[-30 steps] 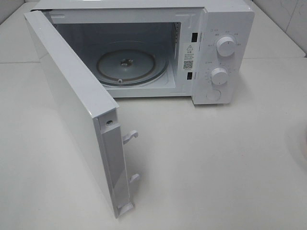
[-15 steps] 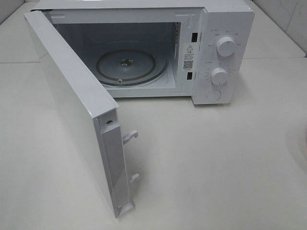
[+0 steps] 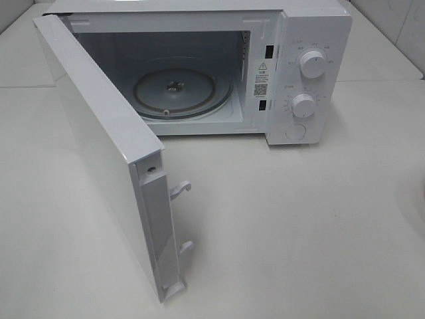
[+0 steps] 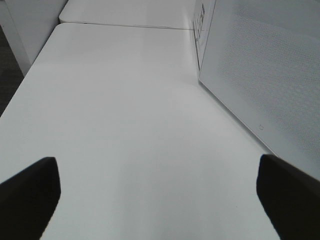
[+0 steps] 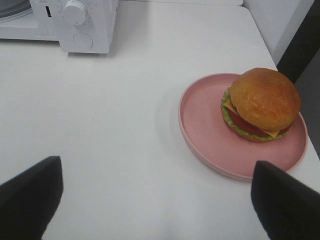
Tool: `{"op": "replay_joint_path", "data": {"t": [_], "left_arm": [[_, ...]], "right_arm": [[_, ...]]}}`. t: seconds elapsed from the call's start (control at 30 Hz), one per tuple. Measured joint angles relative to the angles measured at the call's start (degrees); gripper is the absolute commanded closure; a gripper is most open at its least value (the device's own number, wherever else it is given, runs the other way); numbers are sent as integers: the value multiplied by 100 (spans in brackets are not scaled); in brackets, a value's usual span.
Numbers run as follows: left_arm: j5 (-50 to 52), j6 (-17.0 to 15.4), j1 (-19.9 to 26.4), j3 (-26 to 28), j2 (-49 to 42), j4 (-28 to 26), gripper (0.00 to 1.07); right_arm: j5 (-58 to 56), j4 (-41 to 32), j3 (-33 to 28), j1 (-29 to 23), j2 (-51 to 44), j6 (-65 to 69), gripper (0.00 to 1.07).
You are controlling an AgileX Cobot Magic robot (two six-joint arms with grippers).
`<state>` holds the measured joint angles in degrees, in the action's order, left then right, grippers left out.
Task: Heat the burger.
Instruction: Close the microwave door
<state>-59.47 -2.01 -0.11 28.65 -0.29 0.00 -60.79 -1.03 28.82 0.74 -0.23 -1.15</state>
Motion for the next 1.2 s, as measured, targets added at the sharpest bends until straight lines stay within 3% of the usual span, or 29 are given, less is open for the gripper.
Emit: {"op": "replay_joint_path", "data": {"t": [1.2], "left_arm": [[0,0,0,0,0,0,6]], "right_arm": [[0,0,0,0,0,17,8]]}}
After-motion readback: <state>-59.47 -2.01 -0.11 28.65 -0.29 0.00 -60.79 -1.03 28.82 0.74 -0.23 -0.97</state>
